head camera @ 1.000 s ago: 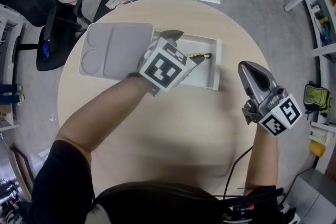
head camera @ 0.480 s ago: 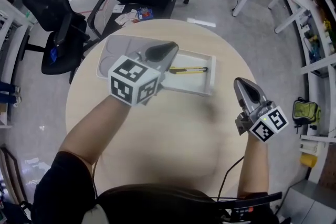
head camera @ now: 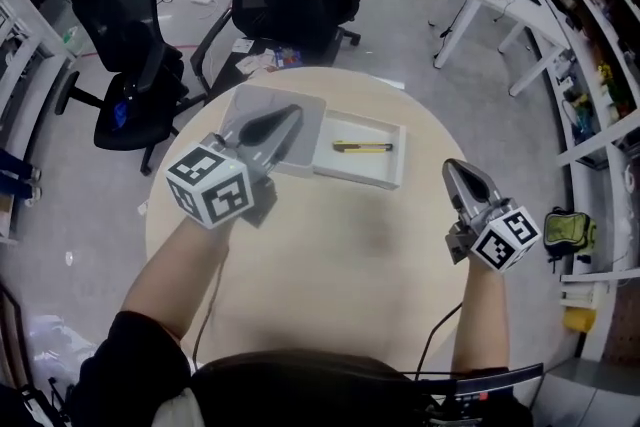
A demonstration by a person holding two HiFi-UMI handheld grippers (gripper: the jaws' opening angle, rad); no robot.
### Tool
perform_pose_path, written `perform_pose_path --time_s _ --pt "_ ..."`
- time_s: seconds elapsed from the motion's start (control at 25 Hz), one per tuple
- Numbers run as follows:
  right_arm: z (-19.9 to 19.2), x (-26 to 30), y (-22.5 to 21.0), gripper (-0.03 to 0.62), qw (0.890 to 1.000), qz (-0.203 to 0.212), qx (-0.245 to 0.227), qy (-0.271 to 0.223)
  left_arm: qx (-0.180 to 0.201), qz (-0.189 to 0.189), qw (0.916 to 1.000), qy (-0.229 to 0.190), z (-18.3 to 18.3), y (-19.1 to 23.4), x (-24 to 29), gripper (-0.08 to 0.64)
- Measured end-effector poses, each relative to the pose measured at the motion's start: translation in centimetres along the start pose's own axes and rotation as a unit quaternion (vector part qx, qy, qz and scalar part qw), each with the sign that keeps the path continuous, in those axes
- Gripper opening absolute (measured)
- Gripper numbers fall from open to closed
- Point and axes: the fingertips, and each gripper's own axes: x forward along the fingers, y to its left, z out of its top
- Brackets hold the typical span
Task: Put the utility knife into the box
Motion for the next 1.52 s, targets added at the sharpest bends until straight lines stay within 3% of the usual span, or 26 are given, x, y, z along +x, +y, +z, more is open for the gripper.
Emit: perform_pose_path --time_s 0.44,0.68,0.92,1.2,1.36,1.52 --pt "3.7 -2.7 9.4 0.014 0.999 0.026 -0.016 -0.01 0.013 0.035 0.9973 -0.063 5.2 -3.0 -16.3 -0.002" --pt "4.9 -3.7 14.6 0.014 0.999 0.027 -0.027 -0.017 0.02 0.061 0.9958 -0.065 5.9 -4.5 -24.5 -0.002" --pt "5.5 -5.9 19.5 0.014 0.999 0.013 -0.035 -0.027 0.037 0.044 0.9959 -0.07 7.4 -6.7 -29.8 -0.002" --pt "5.9 -11.3 24.8 0.014 0.997 -0.05 -0.045 -0.036 0.031 -0.012 0.9976 -0.061 8.8 -8.3 -33.8 -0.002" --pt "6.4 -15.1 26.7 0.014 0.996 -0.066 -0.045 -0.047 0.042 -0.032 0.9976 -0.044 9.5 -11.7 -34.6 -0.002" --pt "6.9 -19.3 27.2 0.014 0.996 -0.046 -0.048 -0.057 0.05 -0.022 0.9973 -0.049 9.5 -17.1 -35.1 -0.002"
